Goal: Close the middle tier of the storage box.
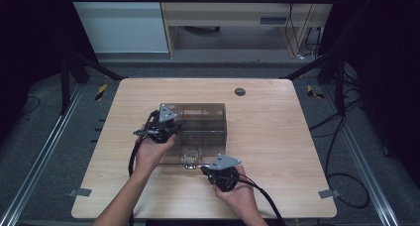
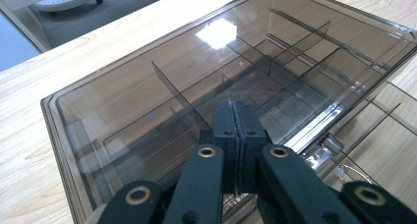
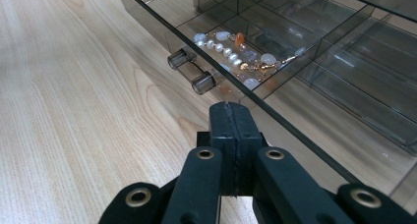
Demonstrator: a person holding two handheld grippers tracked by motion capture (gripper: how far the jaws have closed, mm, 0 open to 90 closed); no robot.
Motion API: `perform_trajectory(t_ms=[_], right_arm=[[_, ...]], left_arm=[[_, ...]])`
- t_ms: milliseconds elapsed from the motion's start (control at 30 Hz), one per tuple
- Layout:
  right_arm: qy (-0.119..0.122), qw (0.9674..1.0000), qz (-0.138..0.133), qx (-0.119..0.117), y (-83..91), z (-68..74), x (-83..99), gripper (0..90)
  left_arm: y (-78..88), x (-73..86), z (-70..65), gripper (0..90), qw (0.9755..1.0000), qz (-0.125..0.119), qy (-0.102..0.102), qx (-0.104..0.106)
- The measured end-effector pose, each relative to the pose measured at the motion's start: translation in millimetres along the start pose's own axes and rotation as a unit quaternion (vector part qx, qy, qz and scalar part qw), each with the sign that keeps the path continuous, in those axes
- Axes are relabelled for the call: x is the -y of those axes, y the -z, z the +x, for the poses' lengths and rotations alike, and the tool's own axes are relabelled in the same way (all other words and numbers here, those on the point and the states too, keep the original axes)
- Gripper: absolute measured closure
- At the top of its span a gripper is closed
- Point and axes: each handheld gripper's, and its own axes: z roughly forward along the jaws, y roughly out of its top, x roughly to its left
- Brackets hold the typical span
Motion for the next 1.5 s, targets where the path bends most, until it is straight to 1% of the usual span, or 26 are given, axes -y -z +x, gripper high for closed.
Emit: perform_trajectory(t_ms=[333, 633, 767, 967, 1100, 1233, 1500], right_arm=[[-0.001, 1.0000, 0.002, -0.001, -3.5, -0.9, -0.1, 90.0], [0.002, 1.0000, 0.002, -0.002, -5.0, -0.5, -1.5, 90.0], [0.000, 1.0000, 0.003, 0.002, -4.7, -2.1, -3.1, 90.0], [0.001, 1.0000, 0.001, 0.002, -4.5, -3.7, -4.8, 90.0], [-0.003, 1.0000, -0.001, 0.004, -4.1, -5.4, -6.5, 90.0], [-0.002, 1.0000, -0.002, 0.006, -3.9, -8.0, -7.4, 90.0], [-0.002, 0.9998, -0.001, 0.017, -3.4, -12.9, -8.0, 90.0]], left_arm=[[-0.2, 0.0, -0.4, 89.3, 1.0000, 0.001, -0.001, 0.000], [-0.3, -0.3, -0.5, 89.7, 1.0000, 0.003, -0.002, 0.002], [-0.3, -0.5, -0.6, 89.8, 1.0000, 0.004, -0.004, 0.002], [-0.3, -1.2, -0.7, 89.8, 0.9999, 0.007, -0.007, 0.005], [-0.3, -1.6, -1.5, 89.8, 0.9999, 0.008, -0.009, 0.007], [-0.4, -1.6, -1.4, 89.8, 0.9999, 0.007, -0.008, 0.008], [-0.2, -1.6, -1.5, 89.8, 0.9999, 0.007, -0.009, 0.009]])
